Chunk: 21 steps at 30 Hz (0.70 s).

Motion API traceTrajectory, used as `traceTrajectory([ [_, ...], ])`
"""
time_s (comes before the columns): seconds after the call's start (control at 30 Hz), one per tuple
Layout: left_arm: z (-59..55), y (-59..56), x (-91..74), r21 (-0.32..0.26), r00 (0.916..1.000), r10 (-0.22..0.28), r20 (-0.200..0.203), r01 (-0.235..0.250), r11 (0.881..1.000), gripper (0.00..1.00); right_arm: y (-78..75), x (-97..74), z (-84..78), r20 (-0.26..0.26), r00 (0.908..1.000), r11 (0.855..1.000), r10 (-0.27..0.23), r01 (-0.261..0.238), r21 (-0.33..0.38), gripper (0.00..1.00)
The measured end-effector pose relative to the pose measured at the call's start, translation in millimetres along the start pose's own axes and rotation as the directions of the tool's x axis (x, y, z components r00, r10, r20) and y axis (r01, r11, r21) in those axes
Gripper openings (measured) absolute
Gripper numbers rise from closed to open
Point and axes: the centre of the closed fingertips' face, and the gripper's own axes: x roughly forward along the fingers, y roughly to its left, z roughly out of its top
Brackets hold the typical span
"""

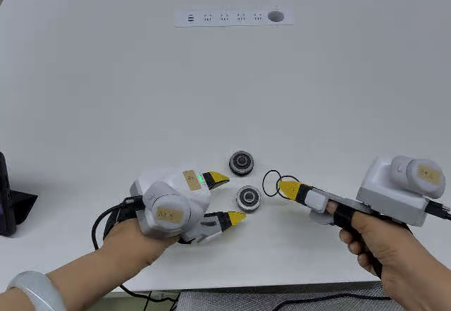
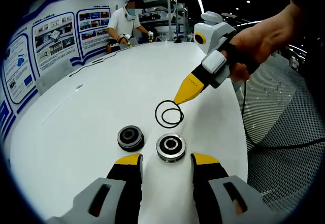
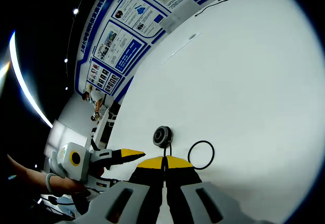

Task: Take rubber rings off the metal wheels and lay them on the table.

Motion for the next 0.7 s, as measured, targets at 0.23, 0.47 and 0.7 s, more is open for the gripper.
traceTrajectory([
  [0.23, -1.2, 0.4, -0.6, -0.004, 1.0000, 0.000, -0.002, 0.000, 1.000, 0.38, -16.6, -2.9, 4.5, 0.006, 0.9992, 0.999, -0.039, 0.039, 0.012, 0.02],
  [0.47, -1.9, 1.3, -0.3, -0.004, 1.0000, 0.000, -0.002, 0.000, 1.000, 0.38, -21.8, -2.7, -0.4, -0.001, 0.9977, 0.998, -0.067, 0.067, 0.013, 0.02],
  [0.7, -2.9, 2.4, -0.1, -0.007, 1.0000, 0.002, -0.005, -0.002, 1.000, 0.38, -28.9, -3.5, -3.2, -0.010, 0.9944, 0.994, -0.106, 0.105, -0.024, 0.02],
])
